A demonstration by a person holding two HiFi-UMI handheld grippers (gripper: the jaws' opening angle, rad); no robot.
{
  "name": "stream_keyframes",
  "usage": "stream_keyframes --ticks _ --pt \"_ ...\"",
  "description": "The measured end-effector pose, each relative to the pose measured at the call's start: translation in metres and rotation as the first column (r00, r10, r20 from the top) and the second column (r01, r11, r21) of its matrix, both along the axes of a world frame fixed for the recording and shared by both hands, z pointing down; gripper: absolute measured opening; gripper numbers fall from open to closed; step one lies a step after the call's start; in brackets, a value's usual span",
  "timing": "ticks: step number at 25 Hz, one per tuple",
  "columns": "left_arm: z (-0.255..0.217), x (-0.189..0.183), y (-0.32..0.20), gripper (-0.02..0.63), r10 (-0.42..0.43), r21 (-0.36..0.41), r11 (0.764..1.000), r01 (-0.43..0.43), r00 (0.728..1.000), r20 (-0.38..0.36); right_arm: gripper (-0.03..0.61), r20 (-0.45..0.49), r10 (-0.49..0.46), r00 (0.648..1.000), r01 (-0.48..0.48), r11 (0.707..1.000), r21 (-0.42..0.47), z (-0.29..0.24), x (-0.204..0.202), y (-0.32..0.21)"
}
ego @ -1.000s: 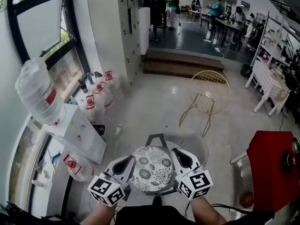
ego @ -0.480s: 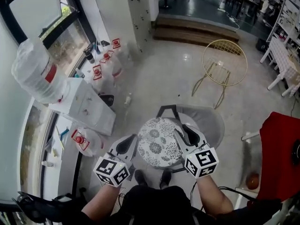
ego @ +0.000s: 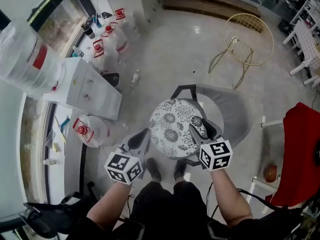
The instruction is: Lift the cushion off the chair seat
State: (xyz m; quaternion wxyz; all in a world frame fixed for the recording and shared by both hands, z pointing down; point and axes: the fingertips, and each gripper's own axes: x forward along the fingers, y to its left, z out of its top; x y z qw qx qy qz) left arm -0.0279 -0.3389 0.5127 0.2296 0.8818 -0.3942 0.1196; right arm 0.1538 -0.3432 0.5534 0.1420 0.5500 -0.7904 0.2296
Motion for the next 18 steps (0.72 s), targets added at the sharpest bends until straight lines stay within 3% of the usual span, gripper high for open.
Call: stream_keyframes --ticks 9,18 --pt "0.073 0.006 -0.007 0.009 0.013 -0.078 0.997 -0.012 1.000 0.007 0.304 -0.039 0.075 0.996 -0.081 0.979 -0.186 0.109 -0.005 -0.004" --pt "0.160 -0.009 -0.001 0.009 0.025 -0.192 0.981 -0.010 0.997 0.074 0.375 0.001 0.141 0.990 -0.131 0.921 -0.368 0.195 -0.011 0.007"
